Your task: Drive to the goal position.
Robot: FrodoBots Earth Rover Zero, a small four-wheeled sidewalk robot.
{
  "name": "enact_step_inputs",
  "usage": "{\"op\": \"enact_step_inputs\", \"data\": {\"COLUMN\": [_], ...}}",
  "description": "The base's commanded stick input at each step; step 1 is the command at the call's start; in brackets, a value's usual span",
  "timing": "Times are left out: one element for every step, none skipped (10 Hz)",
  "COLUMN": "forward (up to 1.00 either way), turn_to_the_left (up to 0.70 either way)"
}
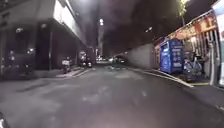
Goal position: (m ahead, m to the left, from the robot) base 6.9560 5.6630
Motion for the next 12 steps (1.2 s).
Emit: {"op": "enact_step_inputs", "data": {"forward": [0.45,0.45,0.45,0.45,0.45,0.45,0.45,0.45,0.45,0.45,0.45,0.45], "turn_to_the_left": [0.0,0.0,0.0,0.0,0.0,0.0,0.0,-0.27,-0.27,-0.27,-0.27,-0.27]}}
